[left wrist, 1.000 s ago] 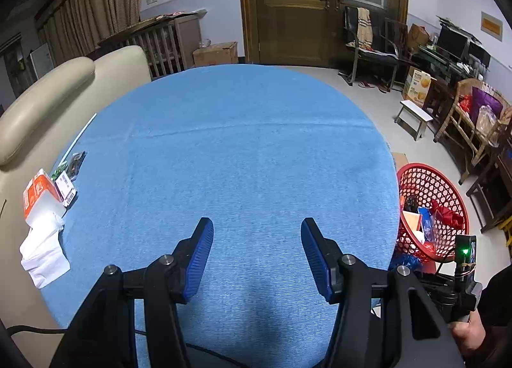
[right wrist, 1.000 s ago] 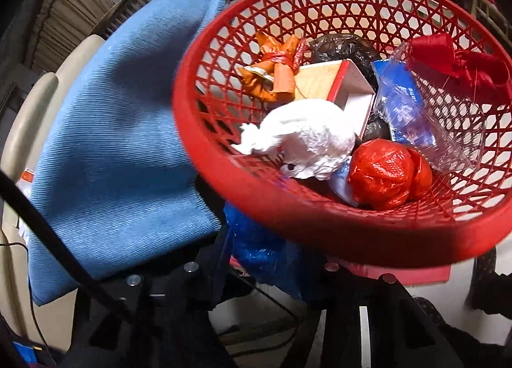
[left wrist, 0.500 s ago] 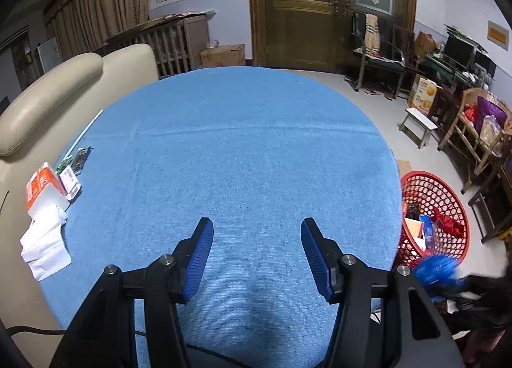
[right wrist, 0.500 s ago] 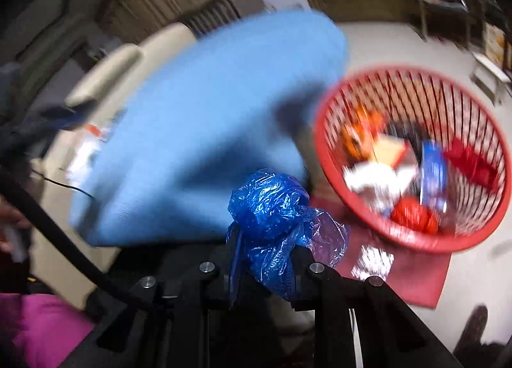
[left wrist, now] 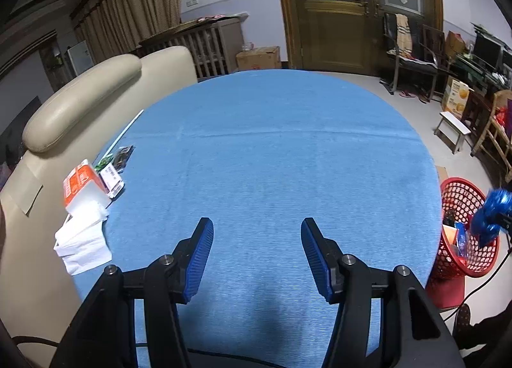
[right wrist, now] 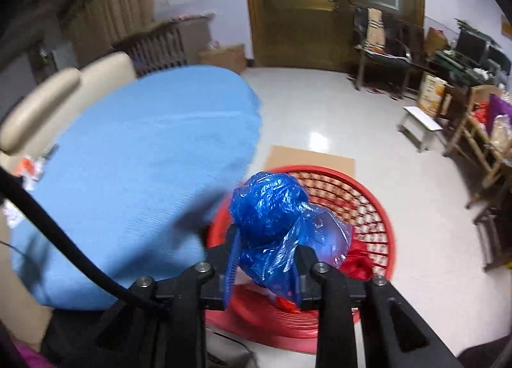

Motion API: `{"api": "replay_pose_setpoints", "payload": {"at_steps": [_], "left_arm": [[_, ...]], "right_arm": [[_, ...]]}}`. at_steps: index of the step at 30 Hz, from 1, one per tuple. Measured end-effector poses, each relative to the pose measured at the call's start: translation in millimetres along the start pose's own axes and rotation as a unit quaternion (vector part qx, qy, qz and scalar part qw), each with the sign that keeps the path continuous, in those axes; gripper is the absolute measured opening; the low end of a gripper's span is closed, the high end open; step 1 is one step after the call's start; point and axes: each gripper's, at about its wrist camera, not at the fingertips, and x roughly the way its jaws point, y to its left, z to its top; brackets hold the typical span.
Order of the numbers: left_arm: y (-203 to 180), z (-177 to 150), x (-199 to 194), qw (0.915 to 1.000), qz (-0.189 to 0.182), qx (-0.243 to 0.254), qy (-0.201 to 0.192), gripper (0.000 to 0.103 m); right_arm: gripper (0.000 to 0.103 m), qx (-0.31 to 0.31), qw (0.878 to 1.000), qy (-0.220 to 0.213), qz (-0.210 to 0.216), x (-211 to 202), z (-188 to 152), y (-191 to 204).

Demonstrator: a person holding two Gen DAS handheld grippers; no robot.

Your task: Collect trash

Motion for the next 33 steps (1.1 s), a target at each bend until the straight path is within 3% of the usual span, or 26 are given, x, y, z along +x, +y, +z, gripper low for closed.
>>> {"api": "replay_pose_setpoints", "payload": {"at_steps": [2,3,4,8,15,19,22,28,33], "left_arm": [[7.3,0.9,2.2,1.0,0.005,-0.008,0.002,0.058],[9.6,1.8,3.3,0.9999,0.009,-0.011,0.002,0.058],[12.2,1.5,3.9,0.9998,0.013,-0.013,0.001,0.058],[22.7,0.8,4.2,0.9991,0.033,-0.028,0.004,0.062],[46.2,4.2,-6.6,0.9955,0.078,-0.052,-0.01,0.063],[57.6,6.5,-20.2,0.9915,0.113,-0.057,-0.03,0.079],[64.1,7.7,-34.6,0.9877,0.137,-0.053,-0.053,0.081],[82.9,15.7,-61.0,0.9864,0.132,-0.078,-0.06,0.081],[99.9,41.2,-99.3,0.9804,0.152,-0.087,-0.089,0.081]], "right_arm": [[0.05,-0.008,0.999,0.015,-0.031,3.6,2.1,2.2],[0.065,-0.008,0.999,0.014,-0.038,2.4,3.5,-0.1],[0.067,-0.007,0.999,0.007,-0.042,-1.1,5.4,2.4],[0.067,-0.005,0.999,-0.026,-0.024,-30.3,15.8,9.4],[0.067,-0.026,0.994,-0.084,0.064,-53.0,58.1,70.0],[0.067,-0.047,0.988,-0.106,0.105,-62.2,77.1,116.8],[0.067,-0.057,0.983,-0.11,0.137,-68.6,83.9,148.2],[0.067,-0.08,0.975,-0.115,0.171,-85.8,81.4,196.4],[0.067,-0.082,0.968,-0.14,0.194,-116.1,117.0,219.0]]}}
